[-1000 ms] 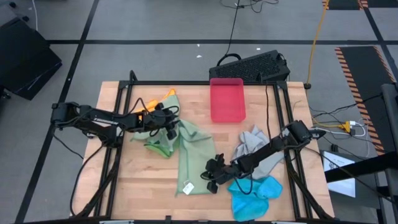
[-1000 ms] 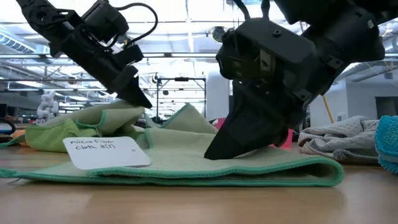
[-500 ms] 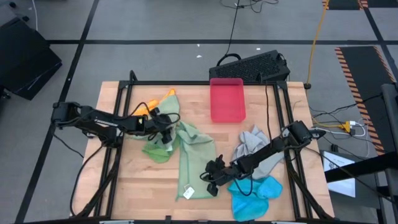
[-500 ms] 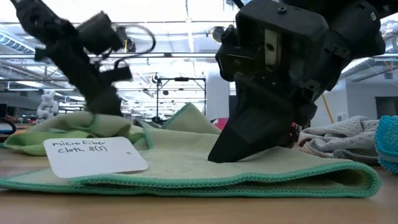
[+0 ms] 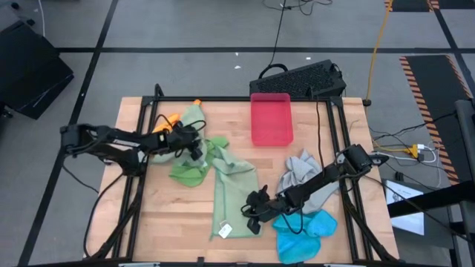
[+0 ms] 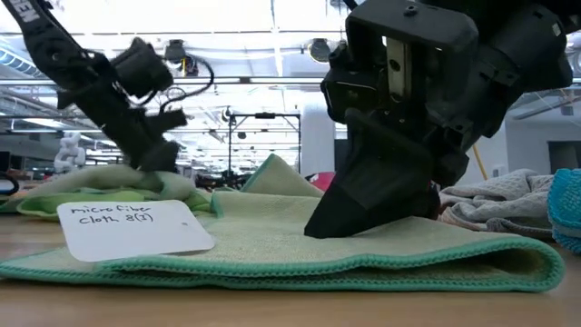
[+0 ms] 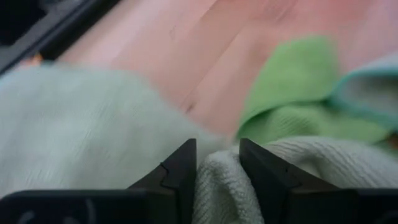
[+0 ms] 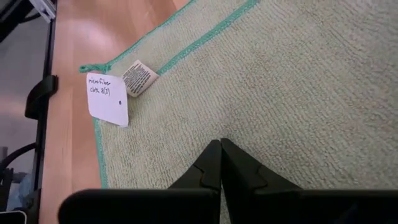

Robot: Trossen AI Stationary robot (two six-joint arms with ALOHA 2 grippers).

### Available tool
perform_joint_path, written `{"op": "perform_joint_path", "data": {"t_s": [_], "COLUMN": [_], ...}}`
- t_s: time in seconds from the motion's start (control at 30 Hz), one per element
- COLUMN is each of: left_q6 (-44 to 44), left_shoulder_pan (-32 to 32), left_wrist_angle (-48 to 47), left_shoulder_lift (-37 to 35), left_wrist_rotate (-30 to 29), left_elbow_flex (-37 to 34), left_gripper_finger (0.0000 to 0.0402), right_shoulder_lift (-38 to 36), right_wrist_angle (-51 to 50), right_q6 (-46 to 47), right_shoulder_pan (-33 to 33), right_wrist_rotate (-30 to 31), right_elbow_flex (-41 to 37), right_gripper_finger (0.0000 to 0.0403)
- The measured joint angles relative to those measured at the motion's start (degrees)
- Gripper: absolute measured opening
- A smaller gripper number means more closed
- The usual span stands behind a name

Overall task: Fold microfiber towels
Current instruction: Fold the right light green microfiber cloth

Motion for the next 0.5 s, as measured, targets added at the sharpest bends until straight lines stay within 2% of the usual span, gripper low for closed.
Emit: {"op": "perform_joint_path", "data": {"t_s": [0.2,0.33,0.5], "left_q6": [-1.15,-4.17,-5.95], "left_shoulder_pan": [-5.08,-8.19,-12.09], "left_wrist_angle": [0.05,-0.21,1.88], "left_shoulder_lift": [-5.14,-9.55,-13.15], "left_wrist_rotate": [-1.14,-1.72,-6.03], "left_elbow_flex": [0.83,0.84,0.84], "left_gripper_finger": [0.0120,0.0120,0.0120], "right_shoulder_lift": [-0.72,-2.82,-6.75], "right_wrist_angle": [-0.26,-2.18,-6.84], "right_q6": [2.26,0.30,-2.16], "right_shoulder_pan": [0.02,0.07,0.04], "right_wrist_rotate": [1.08,1.80,4.53], "right_elbow_flex": [-0.01,-0.15,-0.20], "right_gripper_finger": [0.0000,0.0000,0.0000]}}
